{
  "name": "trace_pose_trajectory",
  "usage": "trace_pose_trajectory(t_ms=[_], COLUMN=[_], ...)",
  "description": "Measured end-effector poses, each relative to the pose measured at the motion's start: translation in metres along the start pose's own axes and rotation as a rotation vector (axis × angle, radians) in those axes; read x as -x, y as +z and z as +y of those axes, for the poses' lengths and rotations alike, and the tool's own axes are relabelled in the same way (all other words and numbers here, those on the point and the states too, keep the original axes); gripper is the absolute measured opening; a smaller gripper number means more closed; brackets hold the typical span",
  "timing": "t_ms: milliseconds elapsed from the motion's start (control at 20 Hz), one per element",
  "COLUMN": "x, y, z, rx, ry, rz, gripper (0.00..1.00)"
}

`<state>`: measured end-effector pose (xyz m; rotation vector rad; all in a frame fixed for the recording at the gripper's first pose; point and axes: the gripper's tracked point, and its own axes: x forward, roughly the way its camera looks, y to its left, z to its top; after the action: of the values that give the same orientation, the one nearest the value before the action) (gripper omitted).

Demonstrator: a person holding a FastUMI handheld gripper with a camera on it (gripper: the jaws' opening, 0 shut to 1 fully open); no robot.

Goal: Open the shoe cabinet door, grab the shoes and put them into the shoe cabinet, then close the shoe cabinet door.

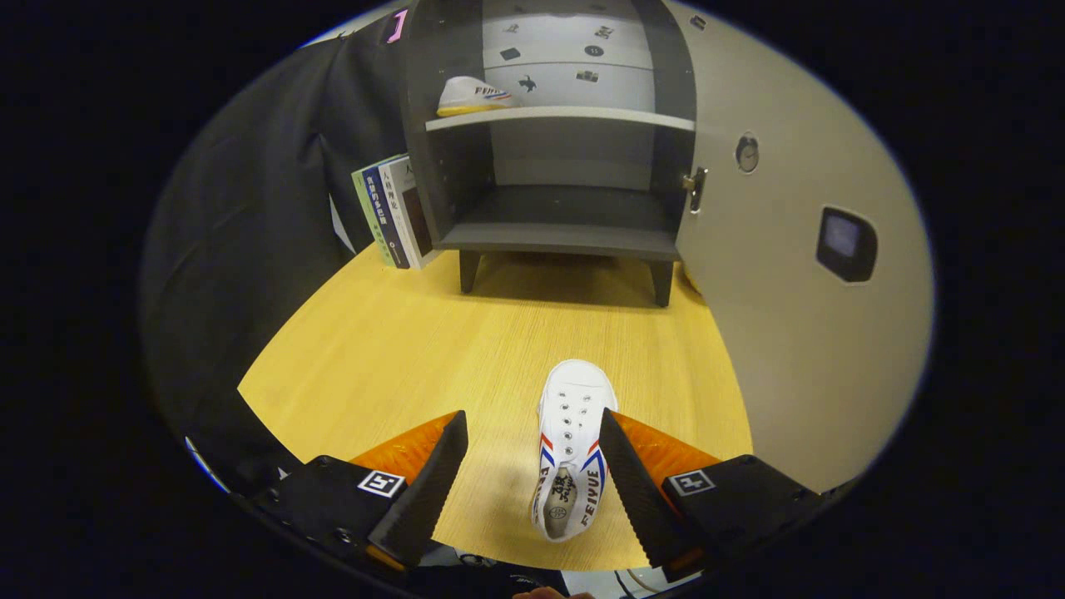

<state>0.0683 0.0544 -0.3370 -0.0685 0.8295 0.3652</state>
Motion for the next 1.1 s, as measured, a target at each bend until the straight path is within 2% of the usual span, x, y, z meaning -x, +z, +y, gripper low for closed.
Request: trace_pose_trajectory(t_ms=[350, 500, 750, 850, 1000, 1100], x=[-0.063, -0.072, -0.084, -0.084, -0.087, -0.089], y=[-0.042, -0.057, -0.066, -0.067, -0.066, -0.067], z=[-0.006, -0.002, 0.002, -0.007, -0.025, -0.025], rx=[0.031, 0.013, 0.078, 0.106, 0.111, 0.095], ry=[0.011, 0.016, -0.012, -0.049, -0.121, -0.120], rz=[0.148, 0.202, 0.236, 0.241, 0.231, 0.242], gripper=[0.99, 0.99, 0.99, 1.00, 0.66, 0.45])
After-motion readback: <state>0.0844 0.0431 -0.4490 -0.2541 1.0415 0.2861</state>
